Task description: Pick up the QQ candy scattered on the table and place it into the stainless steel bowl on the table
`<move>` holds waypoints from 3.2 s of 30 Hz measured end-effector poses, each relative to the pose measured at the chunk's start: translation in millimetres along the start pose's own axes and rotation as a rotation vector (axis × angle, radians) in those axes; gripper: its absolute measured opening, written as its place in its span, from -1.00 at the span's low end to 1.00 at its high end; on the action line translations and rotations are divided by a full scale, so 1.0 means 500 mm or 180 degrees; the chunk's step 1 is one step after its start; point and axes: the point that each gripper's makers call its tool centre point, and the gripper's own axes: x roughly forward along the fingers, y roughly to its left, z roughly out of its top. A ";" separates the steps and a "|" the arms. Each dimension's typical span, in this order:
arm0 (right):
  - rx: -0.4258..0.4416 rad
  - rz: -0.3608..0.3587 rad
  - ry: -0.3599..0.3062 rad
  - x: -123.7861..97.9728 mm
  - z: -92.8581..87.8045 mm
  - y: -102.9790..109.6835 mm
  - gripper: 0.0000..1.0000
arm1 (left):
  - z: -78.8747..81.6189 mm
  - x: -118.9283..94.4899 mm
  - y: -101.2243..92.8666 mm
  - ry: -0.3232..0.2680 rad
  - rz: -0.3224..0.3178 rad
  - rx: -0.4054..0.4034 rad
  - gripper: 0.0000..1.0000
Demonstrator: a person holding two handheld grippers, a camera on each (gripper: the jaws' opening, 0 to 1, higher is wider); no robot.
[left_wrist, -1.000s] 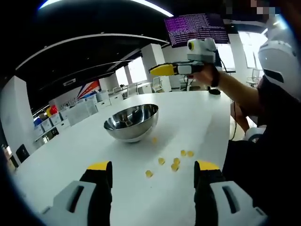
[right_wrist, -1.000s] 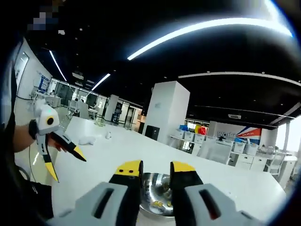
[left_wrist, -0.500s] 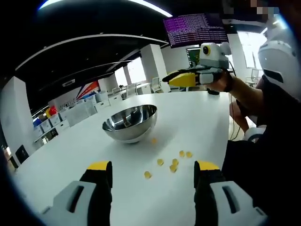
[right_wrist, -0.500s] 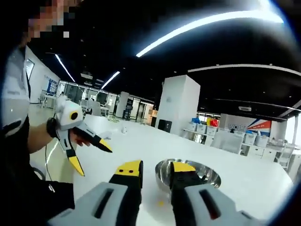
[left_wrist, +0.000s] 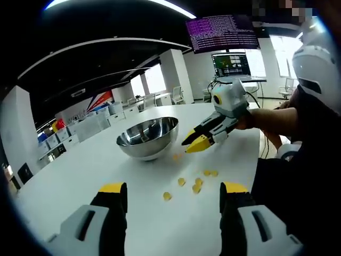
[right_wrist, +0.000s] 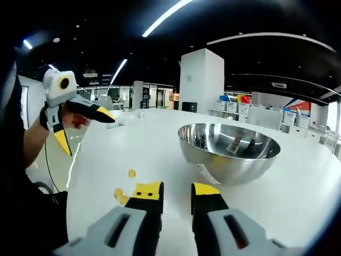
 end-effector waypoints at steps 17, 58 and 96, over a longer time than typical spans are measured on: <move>0.0058 -0.0188 0.0296 0.058 -0.047 -0.034 -0.68 | -0.011 0.002 0.007 -0.0016 -0.0017 -0.0051 0.41; -0.0029 -0.0045 0.0083 -0.002 0.003 0.017 -0.88 | -0.005 0.002 -0.002 -0.0004 -0.0043 -0.0002 0.41; -0.0145 -0.0607 -0.0243 0.040 0.130 -0.175 -0.86 | -0.003 -0.006 0.002 -0.0005 -0.0008 0.0004 0.41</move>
